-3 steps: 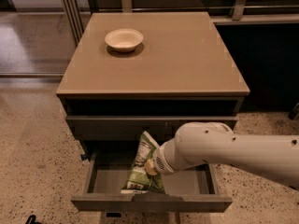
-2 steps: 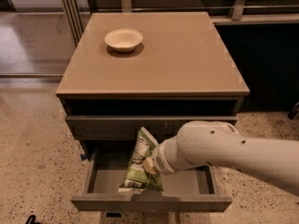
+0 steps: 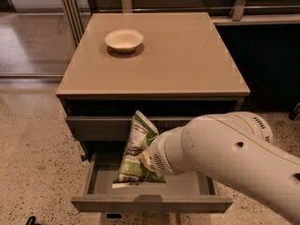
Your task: Pick green jalapeno chip bag from middle drawer and place on counter
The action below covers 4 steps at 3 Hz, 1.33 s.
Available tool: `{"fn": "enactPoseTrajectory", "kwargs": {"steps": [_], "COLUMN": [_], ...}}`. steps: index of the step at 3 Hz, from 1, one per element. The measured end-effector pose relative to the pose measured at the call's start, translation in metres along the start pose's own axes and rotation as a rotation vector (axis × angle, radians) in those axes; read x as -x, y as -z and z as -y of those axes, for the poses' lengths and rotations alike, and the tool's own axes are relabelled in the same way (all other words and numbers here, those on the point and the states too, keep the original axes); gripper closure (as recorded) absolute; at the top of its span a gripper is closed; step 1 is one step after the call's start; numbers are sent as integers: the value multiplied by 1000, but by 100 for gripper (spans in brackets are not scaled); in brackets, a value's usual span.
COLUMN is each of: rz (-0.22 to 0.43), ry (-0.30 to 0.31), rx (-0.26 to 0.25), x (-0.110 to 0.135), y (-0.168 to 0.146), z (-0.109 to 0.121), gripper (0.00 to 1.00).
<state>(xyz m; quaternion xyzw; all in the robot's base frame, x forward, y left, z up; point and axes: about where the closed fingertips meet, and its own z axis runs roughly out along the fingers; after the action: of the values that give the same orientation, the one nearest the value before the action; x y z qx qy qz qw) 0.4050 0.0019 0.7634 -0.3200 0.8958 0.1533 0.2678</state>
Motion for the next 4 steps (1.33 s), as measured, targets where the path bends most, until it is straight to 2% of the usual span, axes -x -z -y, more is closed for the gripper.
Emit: {"fn": "enactPoseTrajectory", "kwargs": {"steps": [1, 2, 3, 4], "rz": [46, 47, 80, 134], "ry": [59, 59, 41, 35], "rx": [-61, -61, -92, -201], "x": [33, 33, 39, 66], "y": [48, 48, 52, 84], "z": [-15, -15, -6, 23], "gripper": [100, 100, 100, 100]}}
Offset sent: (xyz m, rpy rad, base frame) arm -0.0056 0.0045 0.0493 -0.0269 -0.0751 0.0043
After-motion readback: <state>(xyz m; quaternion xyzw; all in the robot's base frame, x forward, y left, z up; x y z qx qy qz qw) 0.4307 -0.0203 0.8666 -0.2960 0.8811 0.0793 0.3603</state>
